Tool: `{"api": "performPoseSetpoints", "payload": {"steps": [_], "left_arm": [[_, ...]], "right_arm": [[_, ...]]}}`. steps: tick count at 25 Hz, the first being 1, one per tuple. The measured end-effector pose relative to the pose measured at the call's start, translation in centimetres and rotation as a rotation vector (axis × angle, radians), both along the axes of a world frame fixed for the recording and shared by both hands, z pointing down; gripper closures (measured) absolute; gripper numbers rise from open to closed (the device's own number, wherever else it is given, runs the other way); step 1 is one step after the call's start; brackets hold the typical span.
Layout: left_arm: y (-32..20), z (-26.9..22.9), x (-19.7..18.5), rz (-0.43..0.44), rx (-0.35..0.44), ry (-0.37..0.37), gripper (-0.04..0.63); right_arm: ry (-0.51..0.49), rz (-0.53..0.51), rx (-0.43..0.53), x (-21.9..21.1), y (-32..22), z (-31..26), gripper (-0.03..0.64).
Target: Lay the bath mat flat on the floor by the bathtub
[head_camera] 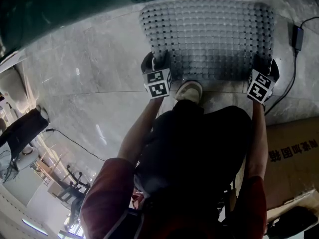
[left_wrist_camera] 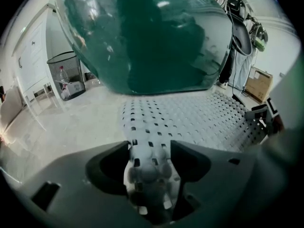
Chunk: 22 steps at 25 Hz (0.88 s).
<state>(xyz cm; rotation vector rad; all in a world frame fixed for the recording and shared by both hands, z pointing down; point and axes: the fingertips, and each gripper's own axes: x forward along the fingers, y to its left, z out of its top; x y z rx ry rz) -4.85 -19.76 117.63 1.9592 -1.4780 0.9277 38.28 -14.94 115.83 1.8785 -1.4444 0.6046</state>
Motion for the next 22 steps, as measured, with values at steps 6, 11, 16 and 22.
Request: {"api": "performPoseSetpoints", "payload": {"steps": [6, 11, 16, 22], "left_arm": [[-1.2, -2.9, 1.2, 0.037, 0.069, 0.016, 0.328], [-2.5, -5.2, 3.9, 0.124, 0.142, 0.027, 0.328], [-3.1, -7.6, 7.5, 0.225, 0.219, 0.047, 0.328], [-4.5, -12.9, 12.1, 0.383, 0.368, 0.077, 0.328]], "right_arm": [[-0.027, -0.012, 0.074, -1.6, -1.1, -2.1, 0.305], [-0.059, -0.021, 0.132, -3.0, -1.5, -3.8, 0.305], [-0.111, -0.08, 0.196, -5.2, -2.0, -6.3, 0.305], [-0.169, -0.17, 0.358, -7.9, -3.9, -12.3, 0.307]]}}
